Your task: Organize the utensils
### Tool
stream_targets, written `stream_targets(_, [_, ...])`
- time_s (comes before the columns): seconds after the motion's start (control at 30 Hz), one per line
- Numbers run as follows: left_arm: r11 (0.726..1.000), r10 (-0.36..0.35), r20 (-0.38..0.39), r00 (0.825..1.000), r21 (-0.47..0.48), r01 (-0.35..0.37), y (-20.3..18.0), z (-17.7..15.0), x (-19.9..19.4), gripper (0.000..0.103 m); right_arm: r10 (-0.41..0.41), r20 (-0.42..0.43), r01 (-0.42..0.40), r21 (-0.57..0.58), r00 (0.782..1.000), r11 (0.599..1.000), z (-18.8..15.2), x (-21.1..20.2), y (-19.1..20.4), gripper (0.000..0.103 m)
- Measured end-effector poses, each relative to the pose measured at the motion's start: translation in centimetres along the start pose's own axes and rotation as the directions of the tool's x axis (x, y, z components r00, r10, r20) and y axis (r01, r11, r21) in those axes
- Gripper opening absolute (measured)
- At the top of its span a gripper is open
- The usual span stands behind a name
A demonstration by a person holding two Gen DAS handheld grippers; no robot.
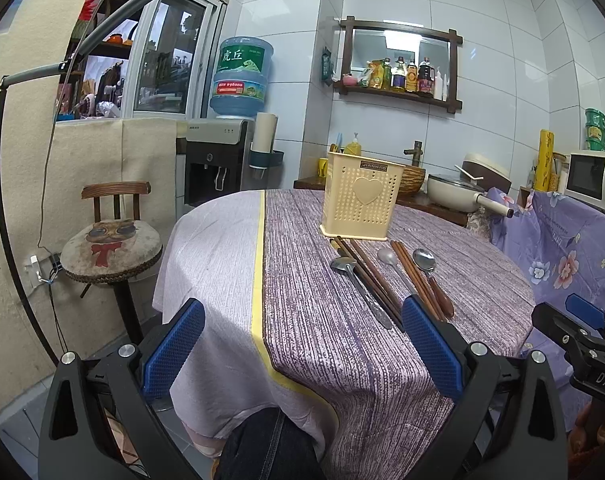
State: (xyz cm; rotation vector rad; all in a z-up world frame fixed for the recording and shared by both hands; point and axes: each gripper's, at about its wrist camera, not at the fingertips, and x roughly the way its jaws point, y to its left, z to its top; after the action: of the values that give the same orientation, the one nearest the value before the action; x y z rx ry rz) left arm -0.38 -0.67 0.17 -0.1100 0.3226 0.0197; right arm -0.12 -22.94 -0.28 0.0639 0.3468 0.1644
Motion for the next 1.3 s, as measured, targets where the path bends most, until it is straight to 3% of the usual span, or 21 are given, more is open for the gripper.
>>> stream_targets(1.3, [1.000, 0.007, -0.027, 1.000, 0.004, -0.007, 0.3, -1.0, 0.8, 0.098, 0.001, -0.027, 0.000, 0.008, 1.000, 1.000, -0.5, 0.7, -0.1, 0.098])
